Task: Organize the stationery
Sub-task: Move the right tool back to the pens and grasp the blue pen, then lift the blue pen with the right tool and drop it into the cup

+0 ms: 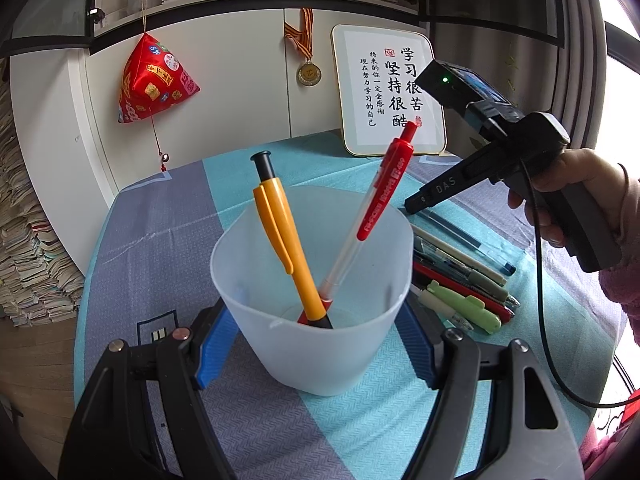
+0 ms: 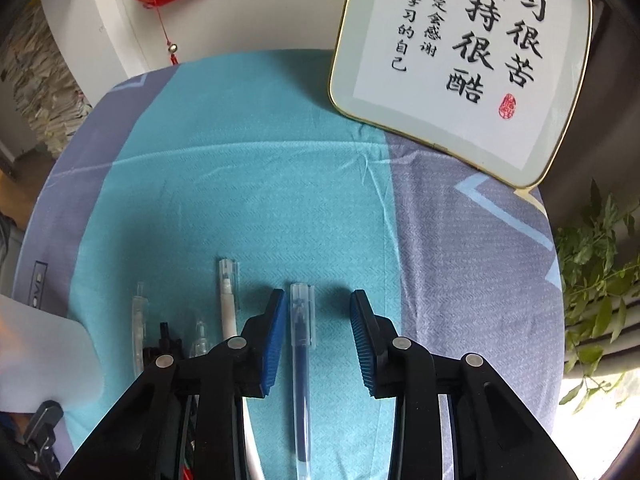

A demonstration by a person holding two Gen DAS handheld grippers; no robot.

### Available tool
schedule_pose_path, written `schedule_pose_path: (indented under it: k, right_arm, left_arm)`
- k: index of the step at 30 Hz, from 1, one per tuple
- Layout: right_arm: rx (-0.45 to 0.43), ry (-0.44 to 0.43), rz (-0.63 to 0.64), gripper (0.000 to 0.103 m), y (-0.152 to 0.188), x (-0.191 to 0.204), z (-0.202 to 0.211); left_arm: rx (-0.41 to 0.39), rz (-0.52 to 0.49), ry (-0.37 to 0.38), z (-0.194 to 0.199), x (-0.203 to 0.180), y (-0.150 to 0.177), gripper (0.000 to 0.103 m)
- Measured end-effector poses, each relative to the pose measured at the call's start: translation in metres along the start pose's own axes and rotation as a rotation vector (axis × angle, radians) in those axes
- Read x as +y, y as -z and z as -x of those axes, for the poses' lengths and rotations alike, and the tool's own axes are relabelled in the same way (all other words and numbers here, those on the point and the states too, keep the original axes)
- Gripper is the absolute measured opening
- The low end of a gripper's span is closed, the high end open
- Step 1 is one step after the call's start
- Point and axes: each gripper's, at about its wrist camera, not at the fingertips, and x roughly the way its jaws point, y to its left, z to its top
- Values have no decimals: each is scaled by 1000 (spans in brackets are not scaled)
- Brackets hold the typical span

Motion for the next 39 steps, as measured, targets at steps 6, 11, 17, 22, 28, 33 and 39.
schedule_pose_path:
  k: [6,11,17,22,28,33,39]
  right_arm:
    - [-8,13,49,13,-3,17,2]
    - [-101,-35,7,13,0,15,42]
    - [-238,-53,29,13,11,25,108]
    - [-335,-105,43,13,20,36,155]
    - [-482,-194,59,13,26,57,209]
    - [-590,-336,73,13,20,77,237]
    - [-584,-390,115,13,9,106,224]
  left_arm:
    - [1,1,0,0,0,0,73]
    - [4,4,3,0,-1,0,73]
    - [4,5,2,-1,-1,0,73]
    - [4,5,3,-1,-1,0,73]
    - [6,8,4,-2,-2,0,73]
    - [5,9,4,-2,-2,0,73]
    - [5,8,4,-2,-2,0,73]
